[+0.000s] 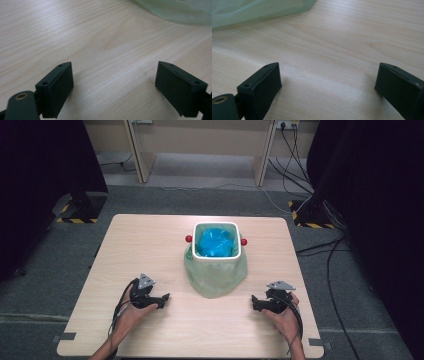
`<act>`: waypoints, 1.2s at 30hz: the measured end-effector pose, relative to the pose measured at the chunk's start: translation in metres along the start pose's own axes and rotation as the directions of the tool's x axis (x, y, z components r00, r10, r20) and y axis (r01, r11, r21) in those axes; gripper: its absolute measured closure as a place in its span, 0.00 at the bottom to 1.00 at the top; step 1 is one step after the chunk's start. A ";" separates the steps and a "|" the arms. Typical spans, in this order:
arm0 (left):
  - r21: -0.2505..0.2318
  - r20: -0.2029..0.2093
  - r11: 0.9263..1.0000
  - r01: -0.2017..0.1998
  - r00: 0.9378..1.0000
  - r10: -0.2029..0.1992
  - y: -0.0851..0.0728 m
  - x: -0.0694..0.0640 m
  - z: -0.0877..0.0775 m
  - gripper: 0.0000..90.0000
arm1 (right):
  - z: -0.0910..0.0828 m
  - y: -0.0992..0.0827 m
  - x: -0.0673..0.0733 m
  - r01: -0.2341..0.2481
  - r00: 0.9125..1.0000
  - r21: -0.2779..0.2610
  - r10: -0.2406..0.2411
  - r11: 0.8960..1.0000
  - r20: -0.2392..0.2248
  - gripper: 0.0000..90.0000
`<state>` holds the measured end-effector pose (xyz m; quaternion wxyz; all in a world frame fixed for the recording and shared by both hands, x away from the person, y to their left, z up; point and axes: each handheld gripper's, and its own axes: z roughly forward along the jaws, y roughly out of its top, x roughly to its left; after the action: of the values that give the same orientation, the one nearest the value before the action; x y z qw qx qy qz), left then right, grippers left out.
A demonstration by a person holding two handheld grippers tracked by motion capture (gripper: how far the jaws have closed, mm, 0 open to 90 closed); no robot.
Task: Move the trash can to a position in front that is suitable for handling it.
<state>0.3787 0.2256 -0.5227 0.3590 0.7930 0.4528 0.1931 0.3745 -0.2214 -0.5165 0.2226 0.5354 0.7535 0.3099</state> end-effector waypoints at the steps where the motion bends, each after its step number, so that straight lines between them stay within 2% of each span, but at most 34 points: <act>1: -0.001 0.001 1.000 0.000 1.000 0.000 0.000 0.000 0.000 0.16 | 0.000 0.000 0.000 0.000 1.000 0.000 0.000 1.000 0.000 0.07; 7: -0.005 0.001 1.000 0.006 1.000 -0.006 0.000 0.000 0.000 0.16 | 0.000 0.001 0.000 -0.006 1.000 0.002 0.006 1.000 -0.001 0.07; 11: -0.010 -0.004 1.000 0.017 1.000 -0.017 0.000 0.001 -0.001 0.17 | 0.000 0.003 -0.002 -0.029 0.999 -0.006 0.029 1.000 -0.022 0.11; 13: -0.024 -0.001 1.000 0.019 1.000 -0.019 0.000 -0.001 -0.001 0.18 | 0.000 0.005 -0.003 -0.053 0.998 -0.016 0.052 0.998 -0.042 0.17; 14: -0.036 0.015 0.998 0.044 0.999 -0.043 0.000 -0.004 -0.003 0.18 | 0.000 0.009 -0.004 -0.072 0.996 -0.038 0.070 0.997 -0.052 0.16; 15: -0.036 0.015 0.998 0.044 0.999 -0.043 0.000 -0.004 -0.003 0.17 | 0.000 0.009 -0.004 -0.072 0.996 -0.038 0.070 0.997 -0.052 0.16; 16: -0.046 0.022 0.998 0.051 0.999 -0.050 0.001 -0.005 -0.003 0.17 | 0.000 0.013 -0.005 -0.086 0.995 -0.063 0.082 0.994 -0.053 0.16; 18: -0.085 0.024 0.994 0.072 0.997 -0.070 0.007 -0.007 -0.006 0.17 | -0.001 0.019 -0.006 -0.121 0.991 -0.087 0.116 0.989 -0.062 0.16; 20: -0.099 0.024 0.992 0.079 0.997 -0.077 0.010 -0.007 -0.007 0.17 | -0.001 0.022 -0.008 -0.126 0.990 -0.096 0.120 0.987 -0.069 0.16; 23: -0.141 0.043 0.982 0.122 0.992 -0.117 0.021 -0.005 -0.009 0.17 | 0.000 0.034 -0.011 -0.143 0.988 -0.124 0.134 0.982 -0.079 0.16; 24: -0.167 0.059 0.972 0.165 0.986 -0.157 0.031 -0.001 -0.009 0.17 | 0.001 0.043 -0.015 -0.166 0.984 -0.146 0.156 0.975 -0.082 0.16; 25: -0.167 0.059 0.972 0.165 0.986 -0.157 0.031 -0.001 -0.009 0.17 | 0.002 0.048 -0.017 -0.184 0.981 -0.154 0.172 0.971 -0.088 0.16; 27: -0.189 0.073 0.961 0.203 0.979 -0.193 0.043 0.003 -0.006 0.17 | 0.003 0.054 -0.018 -0.196 0.978 -0.159 0.183 0.968 -0.097 0.17; 28: -0.197 0.074 0.958 0.210 0.977 -0.199 0.050 0.004 -0.005 0.17 | 0.004 0.059 -0.019 -0.201 0.977 -0.164 0.187 0.966 -0.101 0.17; 29: -0.205 0.092 0.953 0.225 0.973 -0.210 0.062 0.005 -0.001 0.17 | 0.005 0.071 -0.020 -0.199 0.978 -0.178 0.185 0.964 -0.093 0.17; 30: -0.205 0.092 0.953 0.225 0.973 -0.210 0.062 0.005 -0.001 0.17 | 0.006 0.076 -0.020 -0.204 0.977 -0.184 0.189 0.962 -0.096 0.17; 31: -0.209 0.098 0.949 0.235 0.971 -0.219 0.069 0.006 0.000 0.17 | 0.006 0.076 -0.020 -0.204 0.977 -0.184 0.189 0.962 -0.096 0.17; 33: -0.217 0.092 0.945 0.243 0.969 -0.228 0.079 0.007 0.006 0.17 | 0.012 0.089 -0.020 -0.223 0.973 -0.185 0.206 0.957 -0.105 0.17; 35: -0.216 0.100 0.938 0.271 0.962 -0.255 0.087 0.009 0.015 0.17 | 0.015 0.093 -0.019 -0.227 0.972 -0.182 0.211 0.957 -0.107 0.18; 36: -0.213 0.105 0.934 0.287 0.957 -0.270 0.091 0.011 0.019 0.18 | 0.021 0.100 -0.016 -0.239 0.968 -0.172 0.220 0.956 -0.119 0.18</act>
<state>0.4491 0.1971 -0.4683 0.4870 0.6813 0.5222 0.1610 0.4608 -0.2080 -0.4606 0.1966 0.5804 0.6641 0.4284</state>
